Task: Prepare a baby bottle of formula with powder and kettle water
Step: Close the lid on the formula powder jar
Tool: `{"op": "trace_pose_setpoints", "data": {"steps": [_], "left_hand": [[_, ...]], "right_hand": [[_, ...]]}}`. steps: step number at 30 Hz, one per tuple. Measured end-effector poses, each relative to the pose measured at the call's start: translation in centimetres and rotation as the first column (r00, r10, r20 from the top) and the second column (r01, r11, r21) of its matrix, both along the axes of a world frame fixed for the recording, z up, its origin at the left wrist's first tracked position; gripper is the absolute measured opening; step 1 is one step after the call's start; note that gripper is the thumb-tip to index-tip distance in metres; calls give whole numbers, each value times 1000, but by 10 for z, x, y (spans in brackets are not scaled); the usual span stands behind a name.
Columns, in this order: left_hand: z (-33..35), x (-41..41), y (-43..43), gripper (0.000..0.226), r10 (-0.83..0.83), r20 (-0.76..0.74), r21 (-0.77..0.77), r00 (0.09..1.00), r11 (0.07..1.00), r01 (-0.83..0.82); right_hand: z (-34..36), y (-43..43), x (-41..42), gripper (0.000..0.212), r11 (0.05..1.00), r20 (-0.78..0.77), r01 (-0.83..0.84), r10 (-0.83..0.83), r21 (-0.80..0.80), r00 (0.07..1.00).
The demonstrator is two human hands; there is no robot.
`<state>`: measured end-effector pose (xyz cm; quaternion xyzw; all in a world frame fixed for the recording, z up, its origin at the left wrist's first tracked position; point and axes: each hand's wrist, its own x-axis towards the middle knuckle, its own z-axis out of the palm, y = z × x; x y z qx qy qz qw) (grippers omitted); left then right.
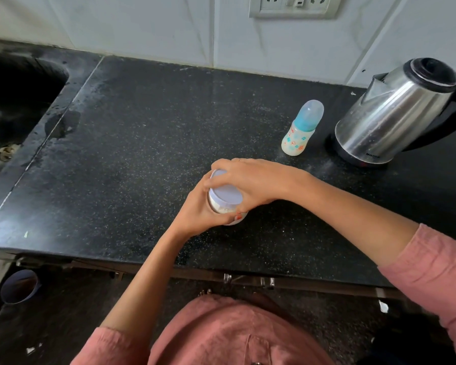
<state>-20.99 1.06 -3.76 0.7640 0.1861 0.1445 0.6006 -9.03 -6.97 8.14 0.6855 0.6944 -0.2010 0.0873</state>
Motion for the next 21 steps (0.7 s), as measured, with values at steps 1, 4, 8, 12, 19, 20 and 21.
{"op": "trace_pose_setpoints", "data": {"steps": [1,4,8,12,19,20,21], "left_hand": [[0,0,0,87,-8,4,-4,1000,1000,8],[3,0,-3,81,3,9,-21,1000,1000,-3],[4,0,-7,78,24,31,-45,999,999,-23],[4,-1,-9,84,33,51,-56,998,998,-30],[3,1,-6,89,19,27,-10,999,1000,-18],[4,0,-7,88,21,26,-15,999,1000,-21],[3,0,-7,86,22,24,-20,999,1000,-22]], "right_hand": [[1,1,3,69,1000,-36,-14,13,-22,999],[4,2,2,68,1000,-15,-8,8,-15,1000],[-5,-3,-18,67,959,192,221,-254,176,948],[-13,2,-37,85,889,292,398,-451,226,843],[16,3,3,89,980,-59,32,-44,-195,997],[13,2,3,83,988,-70,17,-28,-153,997],[10,0,1,78,995,-62,20,-26,-93,998]]}}
